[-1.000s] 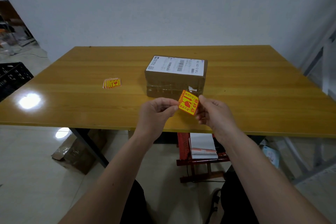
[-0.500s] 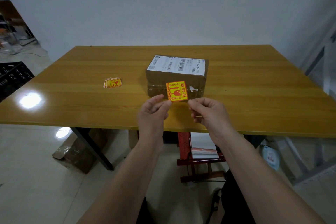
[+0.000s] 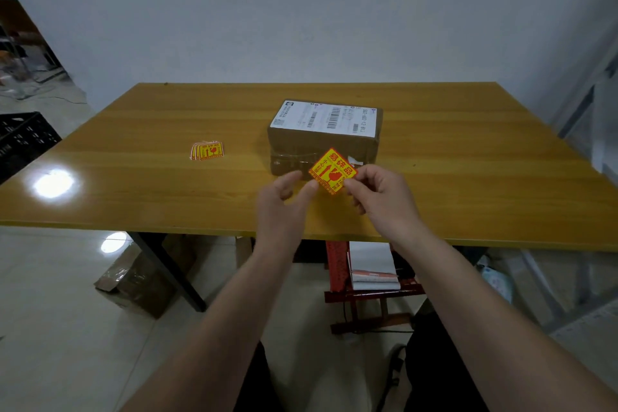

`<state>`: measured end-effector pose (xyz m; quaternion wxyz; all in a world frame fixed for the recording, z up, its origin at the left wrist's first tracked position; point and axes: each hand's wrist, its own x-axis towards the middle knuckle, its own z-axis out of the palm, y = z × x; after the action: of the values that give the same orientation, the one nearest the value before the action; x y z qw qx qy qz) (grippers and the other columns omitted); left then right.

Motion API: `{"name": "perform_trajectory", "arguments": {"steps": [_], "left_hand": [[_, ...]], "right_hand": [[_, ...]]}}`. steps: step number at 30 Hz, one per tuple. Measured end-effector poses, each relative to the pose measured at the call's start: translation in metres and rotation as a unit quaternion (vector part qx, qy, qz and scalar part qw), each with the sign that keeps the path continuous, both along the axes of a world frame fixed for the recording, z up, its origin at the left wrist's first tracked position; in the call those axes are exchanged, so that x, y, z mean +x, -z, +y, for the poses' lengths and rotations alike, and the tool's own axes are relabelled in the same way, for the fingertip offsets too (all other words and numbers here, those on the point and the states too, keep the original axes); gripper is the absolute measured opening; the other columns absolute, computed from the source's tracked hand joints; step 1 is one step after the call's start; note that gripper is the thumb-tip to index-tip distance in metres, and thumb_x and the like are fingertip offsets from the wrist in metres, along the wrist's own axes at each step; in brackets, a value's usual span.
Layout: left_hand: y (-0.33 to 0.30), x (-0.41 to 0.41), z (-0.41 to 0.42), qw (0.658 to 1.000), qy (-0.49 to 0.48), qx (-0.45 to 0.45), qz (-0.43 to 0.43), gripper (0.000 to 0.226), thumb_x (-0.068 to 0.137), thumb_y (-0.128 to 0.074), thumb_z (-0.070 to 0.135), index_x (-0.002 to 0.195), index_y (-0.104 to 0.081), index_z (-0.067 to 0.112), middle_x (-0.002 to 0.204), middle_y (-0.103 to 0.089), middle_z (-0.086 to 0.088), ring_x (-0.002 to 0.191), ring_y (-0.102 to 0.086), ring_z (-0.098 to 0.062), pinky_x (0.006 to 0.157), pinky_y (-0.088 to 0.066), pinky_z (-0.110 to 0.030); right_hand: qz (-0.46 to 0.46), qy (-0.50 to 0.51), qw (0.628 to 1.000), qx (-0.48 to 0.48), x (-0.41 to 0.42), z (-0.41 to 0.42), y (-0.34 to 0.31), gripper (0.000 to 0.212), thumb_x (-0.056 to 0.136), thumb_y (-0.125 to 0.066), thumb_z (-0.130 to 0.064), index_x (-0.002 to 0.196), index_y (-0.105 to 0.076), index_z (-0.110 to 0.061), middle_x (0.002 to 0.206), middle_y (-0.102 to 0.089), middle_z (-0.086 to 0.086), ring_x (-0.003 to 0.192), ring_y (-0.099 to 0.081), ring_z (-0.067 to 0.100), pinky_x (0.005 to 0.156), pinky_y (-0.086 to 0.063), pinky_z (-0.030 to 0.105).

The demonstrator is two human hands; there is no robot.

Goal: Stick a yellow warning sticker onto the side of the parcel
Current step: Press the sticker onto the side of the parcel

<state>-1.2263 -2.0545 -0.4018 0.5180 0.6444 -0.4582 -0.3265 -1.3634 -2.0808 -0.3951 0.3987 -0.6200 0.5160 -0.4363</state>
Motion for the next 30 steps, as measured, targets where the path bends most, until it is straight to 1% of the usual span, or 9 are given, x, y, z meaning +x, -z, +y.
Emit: {"name": "perform_trajectory", "arguments": {"steps": [3,7,9,11,15,18,20,25,30], "left_hand": [[-0.017,0.016,-0.009,0.990,0.063,-0.048,-0.114,0.038,0.082,-0.069,0.022,0.119,-0.061,0.015,0.113,-0.066,-0.001,0.102,-0.061,-0.013,0.087,-0.050,-0.029],[-0.030,0.022,-0.016,0.986,0.119,-0.010,-0.115,0.023,0.079,-0.072,0.017,0.101,-0.068,0.014,0.094,-0.072,-0.004,0.088,-0.067,-0.016,0.081,-0.056,-0.032],[-0.029,0.023,-0.018,0.986,0.118,-0.004,-0.117,0.008,0.078,-0.073,0.017,0.085,-0.068,0.018,0.082,-0.071,-0.001,0.080,-0.067,-0.016,0.074,-0.056,-0.029],[-0.025,0.022,-0.018,0.988,0.110,-0.007,-0.109,0.006,0.078,-0.072,0.015,0.079,-0.067,0.018,0.077,-0.068,0.001,0.074,-0.065,-0.012,0.066,-0.054,-0.020],[-0.019,0.018,-0.016,0.994,0.102,0.005,-0.025,0.013,0.080,-0.070,0.010,0.091,-0.069,0.005,0.078,-0.069,-0.002,0.070,-0.063,-0.007,0.057,-0.049,-0.005],[-0.015,0.016,-0.016,0.997,0.082,0.006,-0.004,0.002,0.082,-0.069,0.014,0.084,-0.070,0.014,0.078,-0.070,0.002,0.073,-0.064,-0.005,0.057,-0.047,-0.004],[-0.013,0.015,-0.017,0.997,0.074,-0.002,0.004,0.006,0.084,-0.067,0.014,0.079,-0.069,0.018,0.077,-0.070,0.005,0.070,-0.064,-0.001,0.055,-0.045,-0.001],[-0.006,0.009,-0.024,0.995,0.094,-0.007,0.024,0.004,0.085,-0.066,0.013,0.086,-0.068,0.012,0.076,-0.069,0.005,0.060,-0.062,0.009,0.054,-0.044,-0.002],[0.003,0.001,-0.034,0.993,0.099,-0.008,0.060,0.013,0.084,-0.066,0.013,0.095,-0.070,0.007,0.087,-0.073,-0.004,0.076,-0.065,-0.005,0.061,-0.049,-0.005]], "right_hand": [[0.109,-0.036,0.993,-0.034,-0.005,-0.004,-0.010,0.020,0.092,-0.056,-0.016,0.072,-0.053,-0.016,0.068,-0.053,0.000,0.067,-0.051,0.019,0.064,-0.045,0.039],[0.225,-0.082,0.969,-0.064,-0.007,-0.007,-0.019,0.015,0.093,-0.054,-0.020,0.079,-0.052,-0.016,0.070,-0.047,-0.007,0.065,-0.043,0.011,0.057,-0.034,0.028],[0.257,-0.089,0.960,-0.073,-0.007,-0.008,-0.021,0.014,0.093,-0.054,-0.021,0.080,-0.052,-0.016,0.074,-0.045,-0.010,0.068,-0.041,0.004,0.059,-0.033,0.023],[0.265,-0.094,0.957,-0.071,-0.007,-0.008,-0.022,0.016,0.093,-0.055,-0.021,0.078,-0.053,-0.016,0.074,-0.044,-0.013,0.069,-0.037,-0.004,0.062,-0.032,0.023],[0.220,-0.054,0.973,-0.038,-0.008,-0.006,-0.017,0.014,0.092,-0.056,-0.022,0.079,-0.062,-0.019,0.069,-0.051,-0.014,0.067,-0.047,0.003,0.065,-0.037,0.027],[0.153,0.034,0.988,-0.006,-0.010,-0.007,-0.010,0.015,0.090,-0.058,-0.023,0.098,-0.068,-0.015,0.087,-0.063,-0.008,0.088,-0.057,0.012,0.079,-0.048,0.032],[0.134,0.086,0.987,-0.011,-0.012,-0.007,-0.006,0.023,0.090,-0.058,-0.021,0.109,-0.066,-0.013,0.097,-0.063,-0.002,0.094,-0.057,0.012,0.080,-0.047,0.028],[0.032,0.056,0.998,0.000,-0.005,-0.009,0.006,0.012,0.082,-0.069,-0.016,0.094,-0.070,-0.012,0.089,-0.068,0.004,0.083,-0.060,0.013,0.075,-0.051,0.026],[-0.016,0.085,0.996,0.003,-0.005,-0.023,0.011,0.004,0.079,-0.073,-0.013,0.078,-0.070,-0.014,0.080,-0.067,0.006,0.075,-0.059,0.014,0.067,-0.049,0.024]]}}
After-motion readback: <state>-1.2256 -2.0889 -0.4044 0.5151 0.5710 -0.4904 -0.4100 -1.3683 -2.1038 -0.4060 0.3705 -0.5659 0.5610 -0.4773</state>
